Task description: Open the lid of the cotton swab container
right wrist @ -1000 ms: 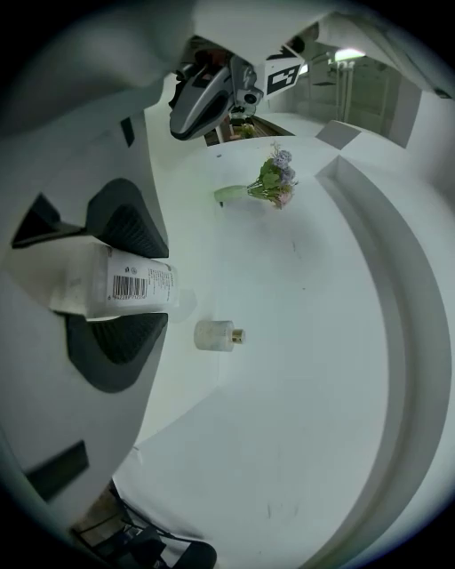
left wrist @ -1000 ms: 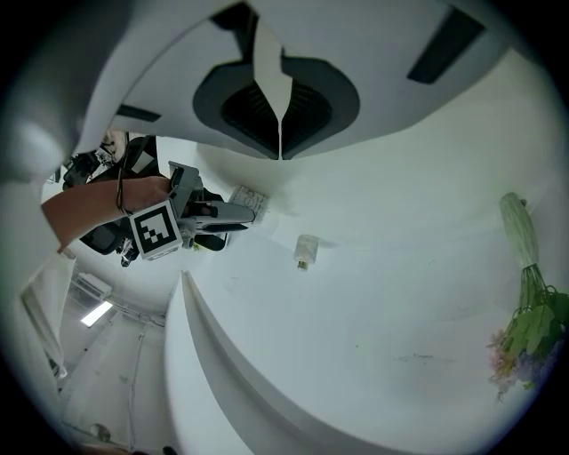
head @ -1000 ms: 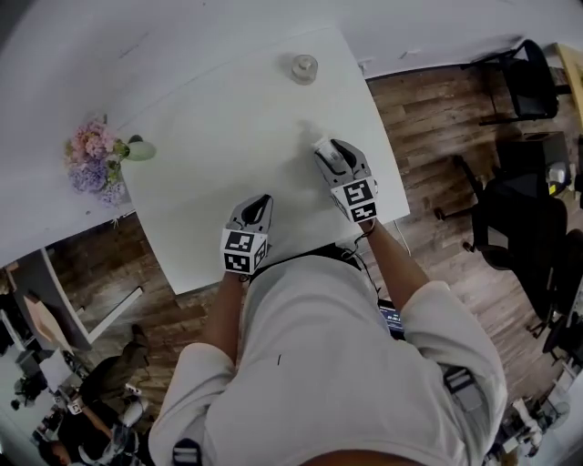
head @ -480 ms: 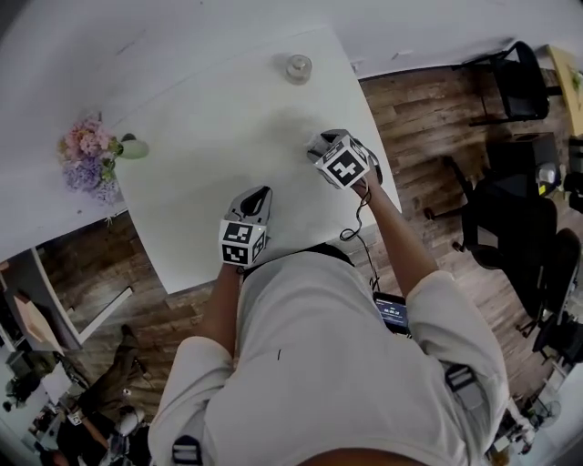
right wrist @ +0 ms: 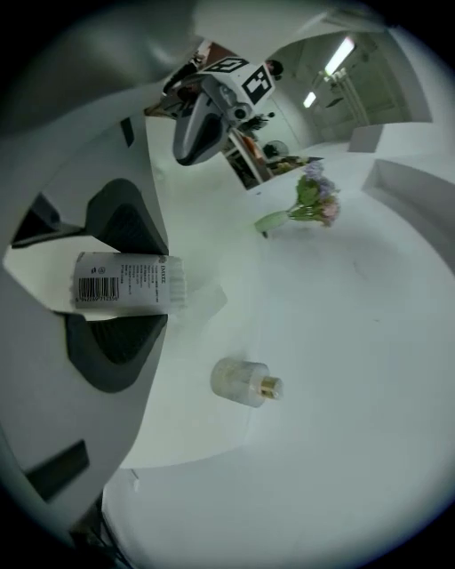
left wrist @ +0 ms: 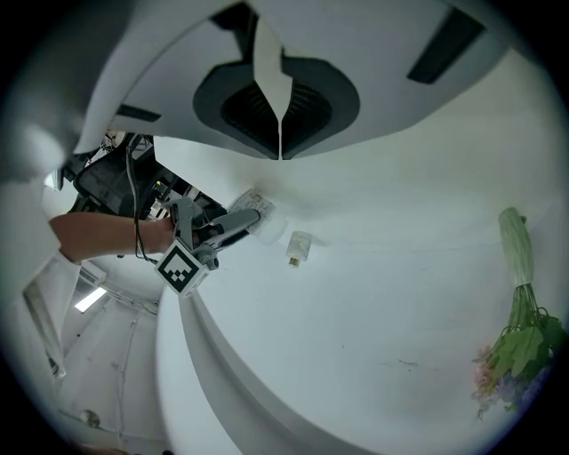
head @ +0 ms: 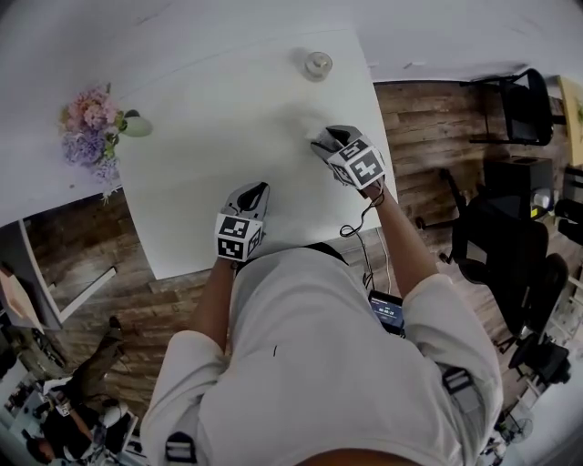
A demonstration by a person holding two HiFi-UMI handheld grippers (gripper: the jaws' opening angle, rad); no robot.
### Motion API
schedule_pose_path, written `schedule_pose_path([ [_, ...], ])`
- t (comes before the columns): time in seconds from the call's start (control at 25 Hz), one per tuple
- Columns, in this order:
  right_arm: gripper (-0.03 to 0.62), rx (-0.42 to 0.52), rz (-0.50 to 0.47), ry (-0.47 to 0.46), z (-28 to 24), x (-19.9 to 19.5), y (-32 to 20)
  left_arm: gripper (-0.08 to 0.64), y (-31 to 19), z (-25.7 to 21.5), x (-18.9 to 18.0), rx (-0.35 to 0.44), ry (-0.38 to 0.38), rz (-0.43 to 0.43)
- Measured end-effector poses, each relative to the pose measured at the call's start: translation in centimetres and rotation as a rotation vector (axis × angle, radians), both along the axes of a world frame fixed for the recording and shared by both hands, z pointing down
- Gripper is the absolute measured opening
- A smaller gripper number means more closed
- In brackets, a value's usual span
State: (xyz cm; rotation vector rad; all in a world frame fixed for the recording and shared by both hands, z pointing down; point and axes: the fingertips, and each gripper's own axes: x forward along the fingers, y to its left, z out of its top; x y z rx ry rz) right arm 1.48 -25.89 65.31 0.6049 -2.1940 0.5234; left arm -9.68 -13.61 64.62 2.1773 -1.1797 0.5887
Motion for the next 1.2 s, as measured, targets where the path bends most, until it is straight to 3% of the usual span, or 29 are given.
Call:
schedule_pose_path([
  [0.12,0.190,0.156,0.131,-0.218,-1.6,-0.9,-1.2,0.026,0.0,0.1,0.0,-0.001,-0.004,0.008],
  [0.24,0.190,0.241,0.223,-0.301,-1.7,-0.8,-1.4,0.026,0.0,0.2,0.0,-0.005,-0.013,0.021],
  [0.6,0.192,0.304,0.247,-0.262,-1.3,0.3,0.3,0.026,-0.3,0.3,0.5,-0.011,-0.025,0.053],
  [0.84,0.191,0.272,0.269,-0.222,0.5,2.7,2.6,0.026,0.3,-0.1,1.9,-0.002,-0.024,0.071],
  [1.08,0.192,0.247,0.247,-0.156,1.1,2.0,2.9,0.026,0.2,0.4,1.6,-0.015,-0.034,0.075],
  [1.2,0.226,0.218,0.245,-0.108,2.2,2.3,3.5,0.026,0.1,0.3,1.8,-0.014,-0.034,0.070],
])
